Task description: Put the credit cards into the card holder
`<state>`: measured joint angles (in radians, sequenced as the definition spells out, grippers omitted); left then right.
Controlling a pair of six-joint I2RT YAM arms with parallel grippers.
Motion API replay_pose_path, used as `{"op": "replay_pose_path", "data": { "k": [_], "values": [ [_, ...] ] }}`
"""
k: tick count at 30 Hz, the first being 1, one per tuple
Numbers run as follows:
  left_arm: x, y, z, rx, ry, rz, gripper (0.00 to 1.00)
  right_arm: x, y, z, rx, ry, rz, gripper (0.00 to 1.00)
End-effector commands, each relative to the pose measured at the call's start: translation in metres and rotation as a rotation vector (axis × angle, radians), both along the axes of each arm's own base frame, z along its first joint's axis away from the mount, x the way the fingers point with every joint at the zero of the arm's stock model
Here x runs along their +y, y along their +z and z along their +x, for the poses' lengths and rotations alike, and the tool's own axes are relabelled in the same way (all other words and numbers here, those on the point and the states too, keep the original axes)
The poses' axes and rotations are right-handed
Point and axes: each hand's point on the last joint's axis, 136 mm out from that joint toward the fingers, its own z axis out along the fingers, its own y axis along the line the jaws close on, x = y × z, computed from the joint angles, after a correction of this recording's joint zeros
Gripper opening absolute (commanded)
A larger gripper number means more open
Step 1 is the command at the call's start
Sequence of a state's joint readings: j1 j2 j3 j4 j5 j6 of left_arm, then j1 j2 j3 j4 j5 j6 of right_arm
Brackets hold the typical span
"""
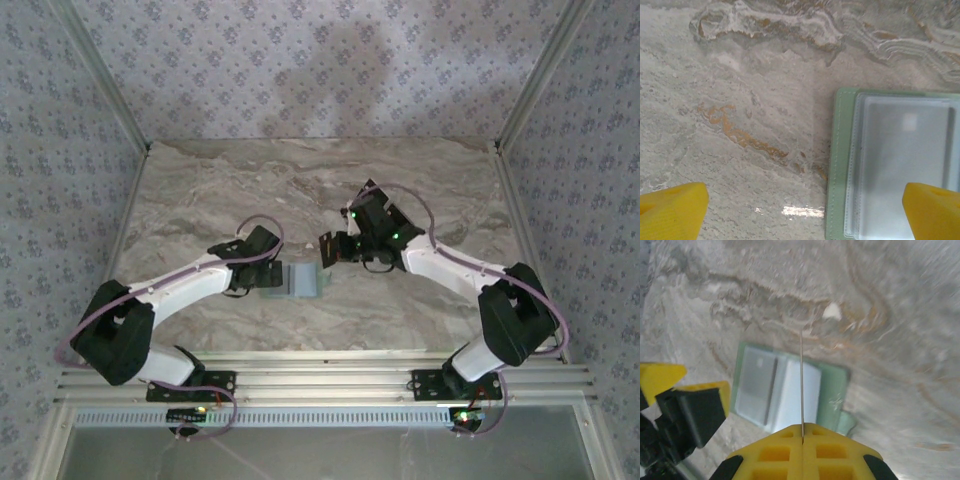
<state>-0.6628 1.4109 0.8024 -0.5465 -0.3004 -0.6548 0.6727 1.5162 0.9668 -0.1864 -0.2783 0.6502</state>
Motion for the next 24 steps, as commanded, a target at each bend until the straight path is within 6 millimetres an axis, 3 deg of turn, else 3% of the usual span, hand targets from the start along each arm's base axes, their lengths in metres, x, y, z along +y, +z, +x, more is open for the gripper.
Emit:
{"op": "replay_pose_path", "data": {
  "k": [1, 7, 24],
  "values": [
    [0.000, -0.009, -0.001, 0.006, -0.010, 0.022, 1.00, 0.029, 0.026, -0.004, -0.032, -0.038, 0.204, 0.00],
    [-0.002, -0.019, -0.001, 0.014, -0.012, 0.030, 1.00, 0.040, 0.002, -0.018, -0.023, -0.058, 0.233, 0.00],
    [0.019, -0.031, -0.013, 0.053, 0.050, 0.112, 0.99, 0.063, -0.046, -0.028, 0.029, -0.049, 0.253, 0.00]
  ]
}}
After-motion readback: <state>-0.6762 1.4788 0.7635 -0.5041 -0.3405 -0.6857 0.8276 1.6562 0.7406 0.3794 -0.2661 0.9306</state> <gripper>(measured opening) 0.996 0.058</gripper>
